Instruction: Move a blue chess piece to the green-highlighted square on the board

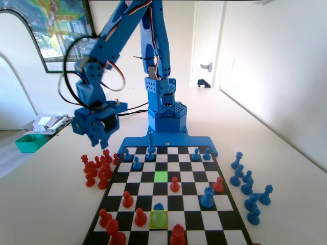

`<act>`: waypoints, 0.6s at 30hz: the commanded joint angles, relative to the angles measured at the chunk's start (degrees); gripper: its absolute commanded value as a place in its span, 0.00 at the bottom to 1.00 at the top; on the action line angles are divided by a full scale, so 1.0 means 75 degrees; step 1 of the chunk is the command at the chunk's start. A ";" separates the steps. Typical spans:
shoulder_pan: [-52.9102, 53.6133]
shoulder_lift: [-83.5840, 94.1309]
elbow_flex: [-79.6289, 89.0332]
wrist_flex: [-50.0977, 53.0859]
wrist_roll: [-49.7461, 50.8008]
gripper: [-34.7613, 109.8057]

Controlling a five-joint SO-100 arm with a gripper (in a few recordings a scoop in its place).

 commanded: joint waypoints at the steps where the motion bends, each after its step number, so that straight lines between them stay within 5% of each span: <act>1: -0.0117 0.0984 -0.0938 0.1336 0.0082 0.31; 6: -0.0855 0.1477 -0.1359 0.2133 0.0738 0.31; 18: -0.3434 0.2027 -0.1453 0.1629 0.2871 0.30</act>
